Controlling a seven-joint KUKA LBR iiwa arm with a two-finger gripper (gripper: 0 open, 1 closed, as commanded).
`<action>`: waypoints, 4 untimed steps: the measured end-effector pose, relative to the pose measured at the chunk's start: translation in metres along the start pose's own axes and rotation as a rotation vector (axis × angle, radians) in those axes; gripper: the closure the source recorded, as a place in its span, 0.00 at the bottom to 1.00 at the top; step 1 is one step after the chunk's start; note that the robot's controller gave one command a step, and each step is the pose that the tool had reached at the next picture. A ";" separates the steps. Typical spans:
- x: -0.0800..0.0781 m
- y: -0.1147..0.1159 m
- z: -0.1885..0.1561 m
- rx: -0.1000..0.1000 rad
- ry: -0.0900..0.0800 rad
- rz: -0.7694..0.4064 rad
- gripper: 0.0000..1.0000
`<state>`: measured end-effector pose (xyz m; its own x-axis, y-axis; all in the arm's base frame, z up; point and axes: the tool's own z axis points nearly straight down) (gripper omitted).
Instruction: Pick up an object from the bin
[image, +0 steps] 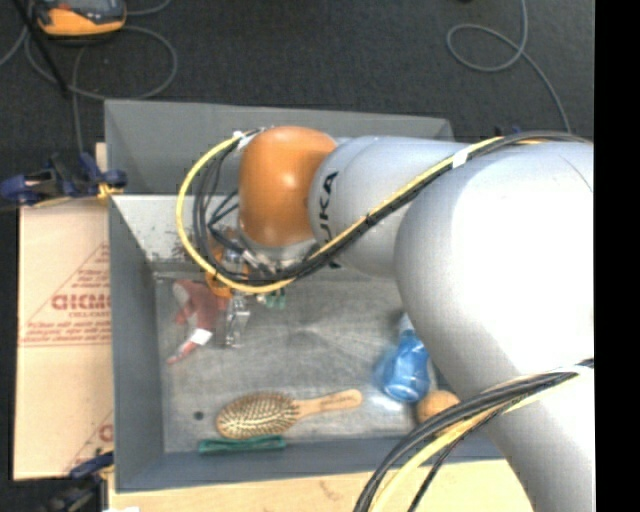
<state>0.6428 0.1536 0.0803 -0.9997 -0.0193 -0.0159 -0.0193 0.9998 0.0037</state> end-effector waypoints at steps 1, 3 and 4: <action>-0.001 -0.004 -0.032 0.002 0.013 0.035 0.00; -0.003 0.010 0.007 -0.001 0.003 0.114 0.00; -0.012 0.014 0.007 0.003 0.008 -0.001 1.00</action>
Offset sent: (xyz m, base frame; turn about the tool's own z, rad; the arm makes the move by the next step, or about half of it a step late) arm -0.0020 0.0140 0.0197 -0.0284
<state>0.6550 0.1675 0.0734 -0.9998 -0.0206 -0.0082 -0.0206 0.9998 0.0011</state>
